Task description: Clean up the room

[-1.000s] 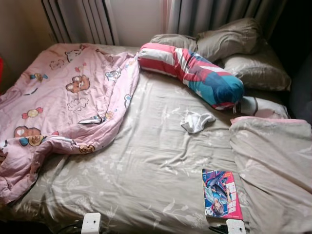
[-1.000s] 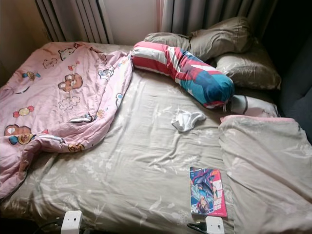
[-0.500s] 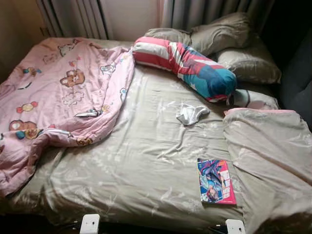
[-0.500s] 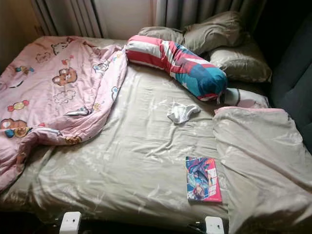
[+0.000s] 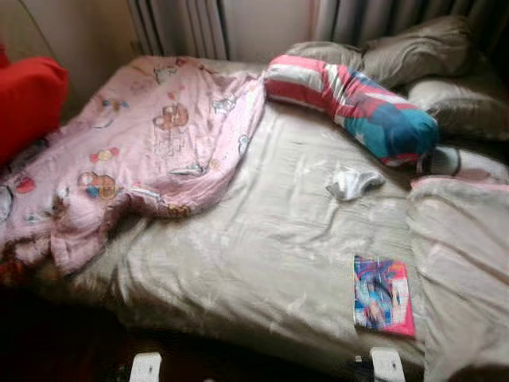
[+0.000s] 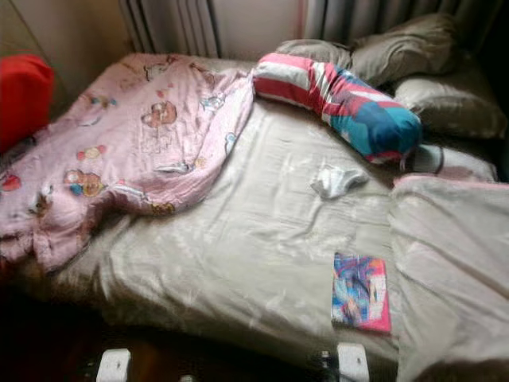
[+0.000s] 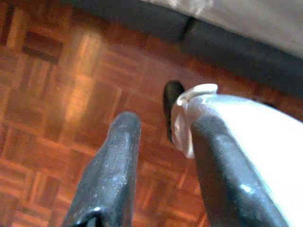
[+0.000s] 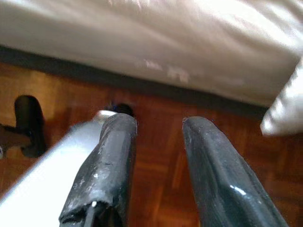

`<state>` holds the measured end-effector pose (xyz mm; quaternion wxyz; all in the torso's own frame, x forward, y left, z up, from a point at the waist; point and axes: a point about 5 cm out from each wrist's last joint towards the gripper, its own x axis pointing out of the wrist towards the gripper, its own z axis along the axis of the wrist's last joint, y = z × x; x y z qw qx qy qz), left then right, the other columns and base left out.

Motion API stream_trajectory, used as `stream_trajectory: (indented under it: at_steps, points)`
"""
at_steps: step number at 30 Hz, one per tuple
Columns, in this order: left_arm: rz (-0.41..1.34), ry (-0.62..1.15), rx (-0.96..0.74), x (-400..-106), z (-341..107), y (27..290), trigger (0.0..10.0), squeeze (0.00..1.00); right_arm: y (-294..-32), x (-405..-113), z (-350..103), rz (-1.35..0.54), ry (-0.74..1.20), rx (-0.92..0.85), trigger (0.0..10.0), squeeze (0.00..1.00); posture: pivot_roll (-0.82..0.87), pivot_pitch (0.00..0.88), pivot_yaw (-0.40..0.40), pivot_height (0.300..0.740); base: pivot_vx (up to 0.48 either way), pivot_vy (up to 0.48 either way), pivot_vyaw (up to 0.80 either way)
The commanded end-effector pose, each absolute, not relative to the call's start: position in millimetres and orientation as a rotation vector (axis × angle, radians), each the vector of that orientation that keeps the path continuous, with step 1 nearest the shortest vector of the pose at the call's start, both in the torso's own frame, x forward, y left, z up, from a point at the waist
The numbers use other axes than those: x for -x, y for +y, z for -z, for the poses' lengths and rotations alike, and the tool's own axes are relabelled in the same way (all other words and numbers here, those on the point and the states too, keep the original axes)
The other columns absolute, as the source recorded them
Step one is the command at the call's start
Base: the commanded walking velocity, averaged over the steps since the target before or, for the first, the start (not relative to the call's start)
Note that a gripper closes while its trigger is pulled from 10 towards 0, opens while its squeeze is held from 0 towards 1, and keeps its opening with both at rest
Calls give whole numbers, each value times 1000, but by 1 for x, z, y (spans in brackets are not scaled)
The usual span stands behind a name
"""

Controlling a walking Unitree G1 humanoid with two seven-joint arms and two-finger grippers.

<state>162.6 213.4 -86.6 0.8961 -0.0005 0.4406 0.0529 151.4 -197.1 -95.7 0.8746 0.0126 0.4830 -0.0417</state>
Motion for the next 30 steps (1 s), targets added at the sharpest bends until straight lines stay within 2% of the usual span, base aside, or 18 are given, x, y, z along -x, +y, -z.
stream_trajectory:
  at_steps: [1, 14, 30]
  points:
    - [-109, 949, 2, -154, 91, 212, 10000, 0, -198, -139, 100, 99, 1047, -32, 10000, 0, -54, 122, -16, 740, 0, 0, 0]
    - [-113, 948, 3, -156, 90, 213, 10000, 0, -199, -139, 100, 109, 1043, -42, 10000, 0, -58, 109, -13, 740, 0, 0, 0]
    - [-116, 949, 3, -158, 89, 215, 10000, 0, -198, -140, 100, 112, 1040, -49, 10000, 0, -54, 106, -10, 740, 0, 368, 0]
